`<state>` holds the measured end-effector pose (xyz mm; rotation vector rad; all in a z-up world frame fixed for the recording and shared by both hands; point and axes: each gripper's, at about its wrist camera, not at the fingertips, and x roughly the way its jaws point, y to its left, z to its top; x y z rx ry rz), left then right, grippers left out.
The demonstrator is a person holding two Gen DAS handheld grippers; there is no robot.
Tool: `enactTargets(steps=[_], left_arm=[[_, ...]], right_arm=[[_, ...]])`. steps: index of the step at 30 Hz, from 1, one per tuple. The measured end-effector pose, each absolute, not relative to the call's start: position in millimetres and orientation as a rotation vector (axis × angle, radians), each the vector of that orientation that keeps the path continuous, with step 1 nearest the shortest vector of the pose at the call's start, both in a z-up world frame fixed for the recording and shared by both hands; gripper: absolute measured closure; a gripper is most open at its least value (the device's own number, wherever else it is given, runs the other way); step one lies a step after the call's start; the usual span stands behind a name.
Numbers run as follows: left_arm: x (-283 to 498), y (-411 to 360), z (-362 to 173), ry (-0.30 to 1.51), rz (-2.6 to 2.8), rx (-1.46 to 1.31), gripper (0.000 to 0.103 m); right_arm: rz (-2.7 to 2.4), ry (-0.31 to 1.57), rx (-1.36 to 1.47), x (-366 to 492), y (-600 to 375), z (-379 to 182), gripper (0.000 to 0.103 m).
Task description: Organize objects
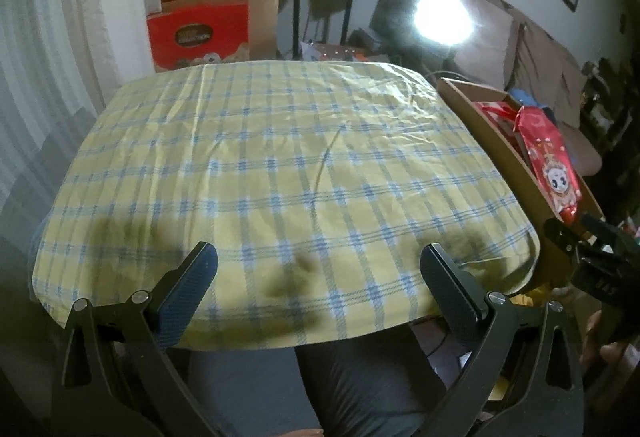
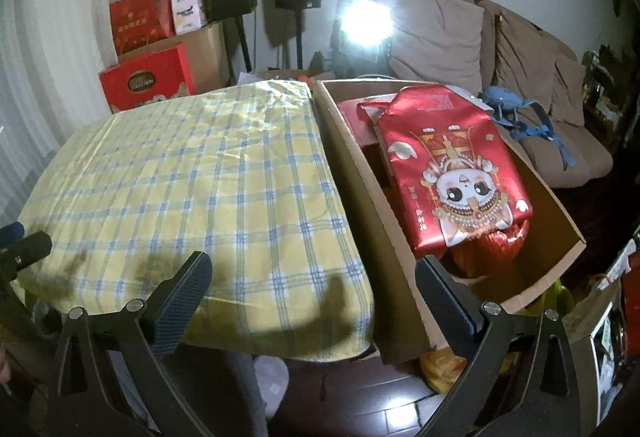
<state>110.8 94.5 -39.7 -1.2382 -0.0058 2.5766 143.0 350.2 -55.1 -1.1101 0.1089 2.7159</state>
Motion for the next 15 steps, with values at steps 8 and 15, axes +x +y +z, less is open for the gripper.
enactTargets(steps=[8, 15], left_arm=[[114, 79, -44, -0.039, 2.602, -1.258, 0.001], [115, 75, -45, -0.048, 2.612, -1.257, 0.001]], right_arm=[[2.723, 0.107, -1.108, 147, 343, -55, 0.001], [2.727, 0.109, -1.102, 146, 339, -53, 0.001]])
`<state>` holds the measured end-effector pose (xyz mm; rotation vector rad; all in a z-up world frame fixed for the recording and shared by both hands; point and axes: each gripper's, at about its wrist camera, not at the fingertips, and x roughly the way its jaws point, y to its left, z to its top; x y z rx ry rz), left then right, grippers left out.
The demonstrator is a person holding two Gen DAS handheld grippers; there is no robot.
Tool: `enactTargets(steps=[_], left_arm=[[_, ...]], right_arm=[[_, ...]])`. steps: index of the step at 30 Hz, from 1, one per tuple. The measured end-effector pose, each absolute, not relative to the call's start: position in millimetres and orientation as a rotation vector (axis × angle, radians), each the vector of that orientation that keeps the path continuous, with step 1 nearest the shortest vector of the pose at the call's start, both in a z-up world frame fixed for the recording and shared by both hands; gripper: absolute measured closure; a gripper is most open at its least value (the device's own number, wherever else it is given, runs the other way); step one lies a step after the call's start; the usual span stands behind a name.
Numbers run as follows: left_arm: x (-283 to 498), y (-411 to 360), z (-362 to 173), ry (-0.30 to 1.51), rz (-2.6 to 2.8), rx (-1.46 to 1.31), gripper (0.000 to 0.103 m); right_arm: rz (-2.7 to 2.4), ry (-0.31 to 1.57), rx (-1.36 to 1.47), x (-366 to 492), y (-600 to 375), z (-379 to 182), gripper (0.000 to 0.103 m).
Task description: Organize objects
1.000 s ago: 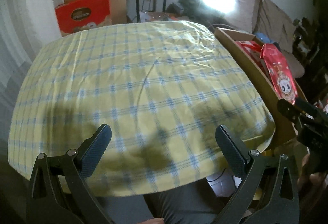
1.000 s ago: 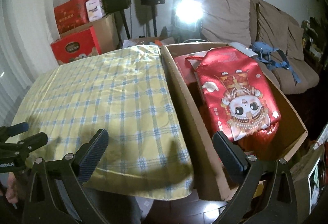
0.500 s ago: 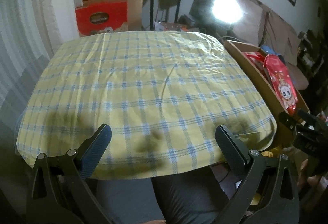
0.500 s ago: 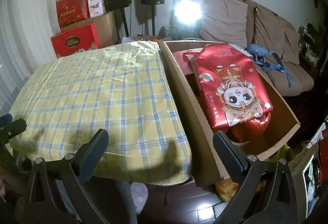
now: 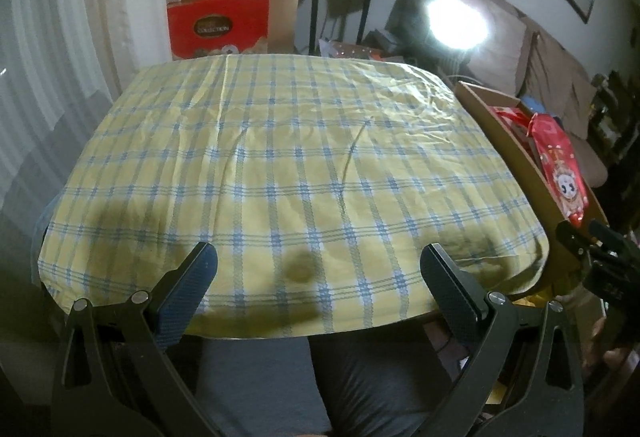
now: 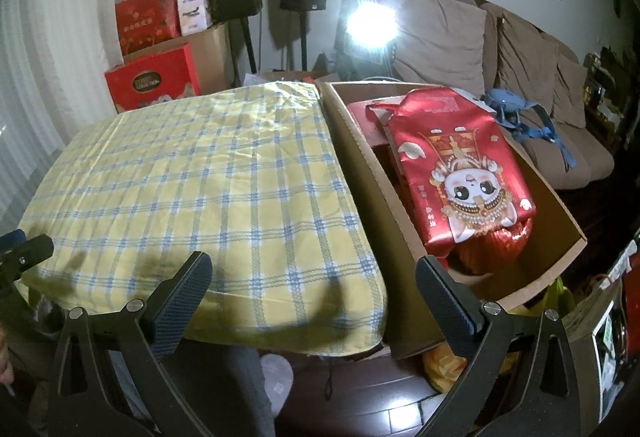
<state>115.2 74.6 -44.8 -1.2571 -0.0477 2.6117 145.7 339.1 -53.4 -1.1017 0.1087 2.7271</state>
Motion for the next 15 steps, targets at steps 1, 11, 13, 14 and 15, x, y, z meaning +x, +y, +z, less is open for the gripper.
enactTargets(steps=[1, 11, 13, 14, 15], left_arm=[[115.6, 74.1, -44.4, -0.048, 2.614, -1.256, 0.001], [115.6, 71.1, -43.4, -0.051, 2.625, -1.252, 0.001], [115.5, 70.2, -42.9, -0.051, 2.627, -1.249, 0.001], [115.3, 69.9, -42.6, -0.049, 2.629, -1.248, 0.001], [115.3, 70.1, -42.3, -0.045, 2.633, -1.248, 0.001]], right_arm=[[2.727, 0.109, -1.102, 145.2, 338.5, -53.4, 0.001], [2.725, 0.108, -1.097, 145.6, 337.8, -51.9, 0.001], [2.724, 0.106, -1.094, 145.7, 337.2, -51.3, 0.001], [2.723, 0.106, -1.094, 145.6, 337.0, -51.2, 0.001], [2.724, 0.107, -1.095, 145.8, 337.4, -51.2, 0.001]])
